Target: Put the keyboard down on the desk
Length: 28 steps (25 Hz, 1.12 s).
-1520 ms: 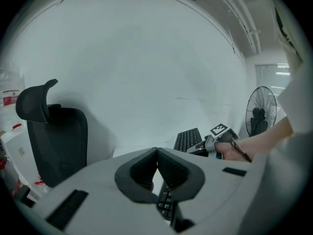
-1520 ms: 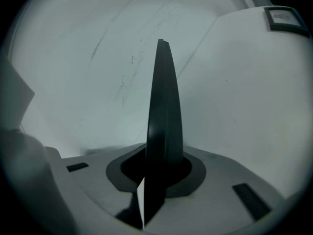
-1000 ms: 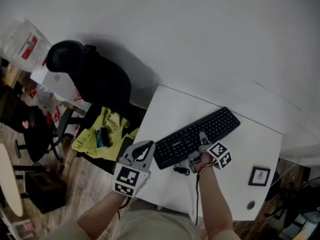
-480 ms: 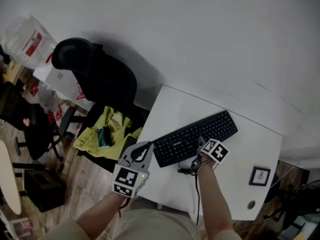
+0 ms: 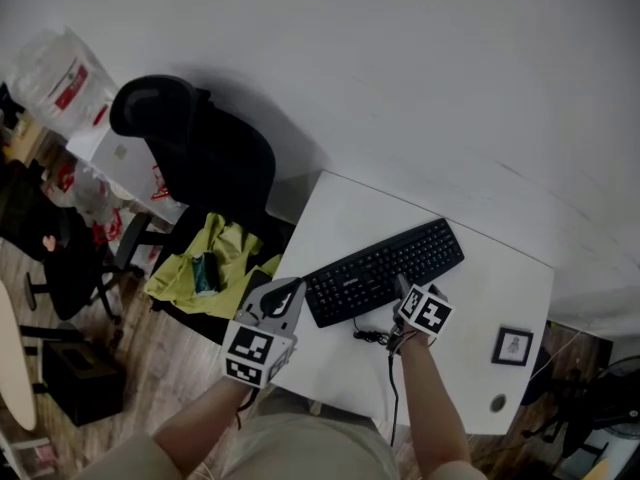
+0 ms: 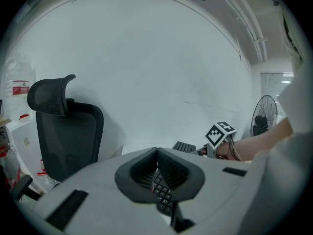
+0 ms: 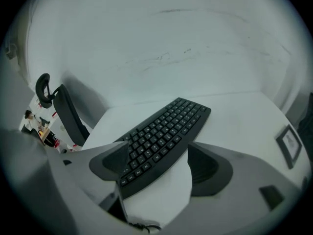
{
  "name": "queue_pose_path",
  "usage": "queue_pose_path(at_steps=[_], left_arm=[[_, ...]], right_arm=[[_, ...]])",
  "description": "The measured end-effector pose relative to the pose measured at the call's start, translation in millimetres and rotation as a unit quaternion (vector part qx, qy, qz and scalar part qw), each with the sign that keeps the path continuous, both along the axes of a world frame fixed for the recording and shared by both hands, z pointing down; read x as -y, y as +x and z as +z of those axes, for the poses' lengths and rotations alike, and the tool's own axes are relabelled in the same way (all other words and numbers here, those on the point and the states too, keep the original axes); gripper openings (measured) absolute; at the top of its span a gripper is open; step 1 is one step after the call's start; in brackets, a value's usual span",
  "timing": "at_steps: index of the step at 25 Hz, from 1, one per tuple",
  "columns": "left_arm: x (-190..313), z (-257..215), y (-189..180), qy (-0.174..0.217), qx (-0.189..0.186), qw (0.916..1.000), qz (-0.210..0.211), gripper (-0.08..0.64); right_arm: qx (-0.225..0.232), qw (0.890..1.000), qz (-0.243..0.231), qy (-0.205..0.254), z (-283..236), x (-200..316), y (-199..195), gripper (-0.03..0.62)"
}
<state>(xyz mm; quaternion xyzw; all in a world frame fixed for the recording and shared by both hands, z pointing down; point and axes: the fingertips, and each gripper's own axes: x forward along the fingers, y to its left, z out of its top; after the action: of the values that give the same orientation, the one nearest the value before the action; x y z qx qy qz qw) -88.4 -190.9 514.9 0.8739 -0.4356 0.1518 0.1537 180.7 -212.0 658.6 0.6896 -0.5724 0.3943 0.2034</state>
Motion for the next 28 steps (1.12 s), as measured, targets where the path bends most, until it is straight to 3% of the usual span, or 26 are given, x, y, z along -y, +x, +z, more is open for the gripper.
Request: queue_pose_path(at_steps=[5, 11, 15, 22, 25, 28], left_arm=[[-1, -16, -7, 0.02, 0.009, 0.9998, -0.003, 0.021], [-2, -59, -9, 0.074, 0.02, 0.9971, -0.004, 0.021], [-3, -90, -6, 0.12, 0.035, 0.9922, 0.0, 0.021], [-7, -149, -7, 0.168, 0.012, 0.9858, -0.003, 0.021], [-12, -173, -6, 0.187, -0.002, 0.9824, -0.004, 0.021], [-18, -191, -3, 0.2, -0.011, 0.9796, 0.005, 0.021]], right_arm=[[-0.021, 0.995, -0.054, 0.076, -58, 2, -10, 0.387], [-0.056, 0.977, -0.11, 0.173, -145, -1, -24, 0.383], [-0.077, 0.957, -0.142, 0.239, -203, -5, -38, 0.383], [-0.087, 0.913, -0.198, 0.345, -300, -23, -72, 0.379], [-0.088, 0.896, -0.206, 0.384, -335, -37, -77, 0.334], [-0.081, 0.882, -0.212, 0.413, -365, -52, -81, 0.247]])
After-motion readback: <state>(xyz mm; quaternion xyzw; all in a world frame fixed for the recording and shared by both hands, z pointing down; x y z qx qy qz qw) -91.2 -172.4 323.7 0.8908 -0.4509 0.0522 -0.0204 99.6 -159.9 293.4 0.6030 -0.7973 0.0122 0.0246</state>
